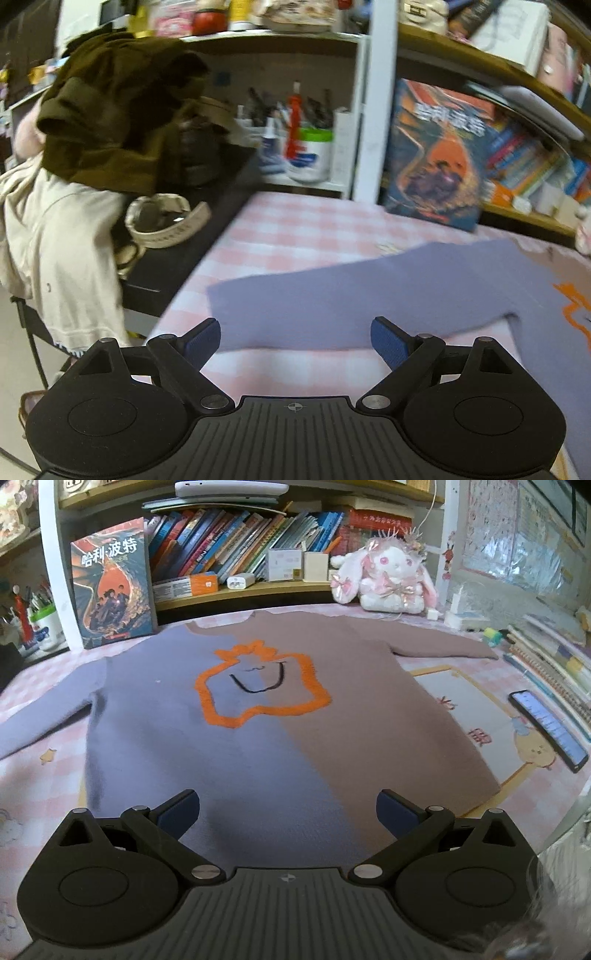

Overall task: Fold clothes
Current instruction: 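Move the left gripper toward the lavender sleeve cuff, then grasp the lavender sleeve cuff with the left gripper and lift it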

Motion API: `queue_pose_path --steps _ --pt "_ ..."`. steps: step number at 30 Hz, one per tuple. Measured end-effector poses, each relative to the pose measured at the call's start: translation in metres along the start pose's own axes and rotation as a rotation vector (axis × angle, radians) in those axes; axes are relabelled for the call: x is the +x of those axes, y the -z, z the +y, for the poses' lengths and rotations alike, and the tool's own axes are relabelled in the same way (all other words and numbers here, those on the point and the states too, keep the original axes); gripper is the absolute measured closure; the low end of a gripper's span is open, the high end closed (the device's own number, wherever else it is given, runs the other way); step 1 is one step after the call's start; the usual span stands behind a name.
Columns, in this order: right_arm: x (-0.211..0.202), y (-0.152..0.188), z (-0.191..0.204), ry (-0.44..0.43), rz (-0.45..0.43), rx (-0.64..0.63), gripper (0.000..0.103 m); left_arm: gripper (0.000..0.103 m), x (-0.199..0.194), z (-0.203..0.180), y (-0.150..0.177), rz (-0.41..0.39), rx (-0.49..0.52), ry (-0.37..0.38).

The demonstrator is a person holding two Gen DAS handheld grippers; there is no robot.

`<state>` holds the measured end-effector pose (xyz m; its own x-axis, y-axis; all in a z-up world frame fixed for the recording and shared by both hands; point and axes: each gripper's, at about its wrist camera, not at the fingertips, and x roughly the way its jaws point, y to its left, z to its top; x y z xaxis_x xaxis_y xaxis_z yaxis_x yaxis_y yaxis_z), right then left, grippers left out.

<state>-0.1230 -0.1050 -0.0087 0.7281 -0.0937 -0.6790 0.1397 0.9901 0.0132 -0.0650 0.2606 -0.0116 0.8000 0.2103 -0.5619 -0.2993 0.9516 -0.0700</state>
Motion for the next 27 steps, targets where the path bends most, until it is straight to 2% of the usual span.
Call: queue_pose_path --steps 6,11,13,17,18,24,27 --pt "0.0 -0.001 0.005 -0.059 0.005 -0.003 0.0 0.013 0.017 0.026 -0.005 0.006 -0.124 -0.017" --pt "-0.006 -0.002 0.011 -0.107 -0.006 -0.037 0.0 0.014 0.033 0.035 -0.007 0.053 -0.224 -0.041" --pt "-0.008 -0.002 0.013 -0.107 -0.015 -0.056 0.0 0.021 0.039 0.038 -0.007 0.074 -0.258 -0.042" --pt "-0.011 -0.002 0.009 -0.088 -0.019 -0.054 0.0 0.034 0.045 0.036 -0.009 0.088 -0.306 0.011" --pt "-0.011 -0.002 0.007 -0.08 -0.017 -0.049 0.0 0.041 0.047 0.035 -0.009 0.09 -0.314 0.029" --pt "-0.01 -0.002 0.001 -0.053 -0.008 -0.028 0.0 0.042 0.05 0.022 -0.01 0.119 -0.375 0.178" --pt "-0.009 -0.002 0.002 -0.055 -0.007 -0.029 0.0 0.042 0.051 0.014 -0.009 0.127 -0.365 0.209"
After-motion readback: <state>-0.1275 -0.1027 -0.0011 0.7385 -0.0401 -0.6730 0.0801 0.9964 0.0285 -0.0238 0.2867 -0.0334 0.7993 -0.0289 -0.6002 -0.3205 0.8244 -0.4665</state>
